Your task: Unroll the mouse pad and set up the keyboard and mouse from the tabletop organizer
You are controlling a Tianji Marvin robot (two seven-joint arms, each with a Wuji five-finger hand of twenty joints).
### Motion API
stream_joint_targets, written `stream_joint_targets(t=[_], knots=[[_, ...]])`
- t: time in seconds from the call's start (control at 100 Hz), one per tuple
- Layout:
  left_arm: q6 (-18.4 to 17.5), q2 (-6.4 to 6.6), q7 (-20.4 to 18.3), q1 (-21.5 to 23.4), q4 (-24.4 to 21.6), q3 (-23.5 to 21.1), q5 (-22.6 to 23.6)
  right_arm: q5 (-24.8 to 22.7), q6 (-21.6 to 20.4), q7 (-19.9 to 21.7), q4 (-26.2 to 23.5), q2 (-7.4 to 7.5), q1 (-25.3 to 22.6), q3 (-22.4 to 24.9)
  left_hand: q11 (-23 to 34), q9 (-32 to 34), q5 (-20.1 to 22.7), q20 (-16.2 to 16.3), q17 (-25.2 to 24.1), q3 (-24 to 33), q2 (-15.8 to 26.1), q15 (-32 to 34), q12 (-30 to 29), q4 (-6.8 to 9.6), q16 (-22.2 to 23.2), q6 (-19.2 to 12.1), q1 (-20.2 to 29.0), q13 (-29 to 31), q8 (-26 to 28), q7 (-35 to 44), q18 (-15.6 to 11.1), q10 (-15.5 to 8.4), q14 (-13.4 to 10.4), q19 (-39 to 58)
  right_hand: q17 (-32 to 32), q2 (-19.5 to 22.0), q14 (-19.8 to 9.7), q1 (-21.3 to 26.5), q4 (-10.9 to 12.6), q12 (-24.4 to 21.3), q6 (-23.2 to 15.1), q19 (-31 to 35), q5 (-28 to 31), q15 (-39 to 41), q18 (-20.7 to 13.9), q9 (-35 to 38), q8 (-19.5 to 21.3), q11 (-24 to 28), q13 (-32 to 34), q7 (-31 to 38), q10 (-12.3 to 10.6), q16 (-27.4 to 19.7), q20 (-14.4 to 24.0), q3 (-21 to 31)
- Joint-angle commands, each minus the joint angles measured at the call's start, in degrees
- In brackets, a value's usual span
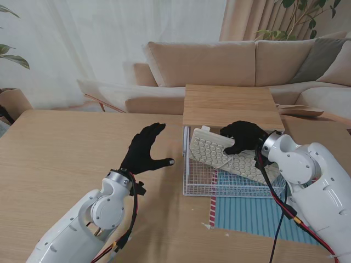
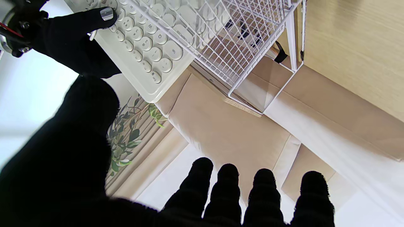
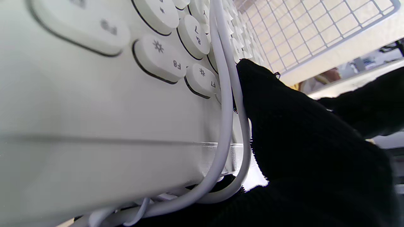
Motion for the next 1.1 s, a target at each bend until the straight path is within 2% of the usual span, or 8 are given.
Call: stream_joint_targets(t=[0.0,0.34,0.62,0.89,1.09], knots=[[0.50,-0.30,-1.39,-0.24,-0.52,-0.12,-0.63,0.10,-0.83,0.51,-2.17,-0.28,0.26,0.49,0.15,0.32,-1.46,0.21,-0.09,0.78,-0.07,0.27,-1.03,0.01,1.25,0.61,0.57,-1.82,0.88,0.62,0.52,1.05,-0.14,-1.68,-2.12,3.34,-2.21,8.49,2.47,0.71,-7.47,-1.02,2.89,5.85,-2.00,0.89,2.38,2.75,2.55,3.80,3.83,1.82,0.71,11.61],[0.67,-0.24,-2.50,-0.31,-1.03,-0.35,-1.75,0.41,-2.91,0.97,-4.67,-0.14,0.50,1.88,1.42,0.88,-1.51,-0.06,0.22,1.28,-0.36,0.73,-3.16,-0.16,1.48,0.67,0.28,-1.41,1.33,1.51,0.91,1.22,0.03,-1.67,-2.23,3.21,-2.46,8.47,2.46,0.72,-7.94,-1.38,3.01,5.69,-2.21,0.90,2.55,2.72,2.35,3.73,3.52,2.07,1.05,11.77],[1.77,-0.34,-5.24,-1.76,-0.33,-0.01,-5.48,0.22,-4.34,1.93,-6.19,0.13,0.79,2.59,1.86,0.87,-1.69,-0.31,0.42,2.33,-1.16,0.99,-4.39,-0.26,1.10,0.57,0.63,-1.41,1.46,1.78,0.77,1.09,0.02,-1.72,-2.26,3.09,-2.55,8.46,2.48,0.74,-7.92,-1.59,3.04,5.57,-2.26,0.91,2.72,2.70,2.34,3.80,3.53,2.17,1.19,12.06],[2.76,-0.67,-5.20,-2.09,0.05,0.55,-6.79,-1.90,-5.88,1.22,-7.10,0.21,-0.27,4.11,2.35,1.09,-1.36,-0.43,0.50,2.70,-1.14,1.18,-4.73,-0.42,0.95,1.07,0.54,-1.33,1.83,2.53,0.82,1.35,0.11,-1.69,-2.09,2.54,-2.91,8.23,2.54,0.70,-7.87,-2.18,3.09,5.05,-2.32,1.22,3.04,2.49,2.55,3.84,3.30,2.18,1.23,12.95],[3.27,-0.88,-5.49,-2.66,0.20,1.04,-7.98,-1.33,-6.75,1.43,-8.20,0.28,-0.48,4.84,2.69,1.20,-1.55,-0.49,0.60,2.51,-1.05,1.35,-5.07,-0.43,0.86,0.94,0.40,-1.25,2.24,3.28,0.91,1.37,0.11,-1.63,-1.93,2.54,-2.91,8.18,2.50,0.75,-8.02,-2.55,3.12,4.97,-2.24,1.32,3.14,2.38,2.58,3.83,3.28,2.27,1.21,13.13]])
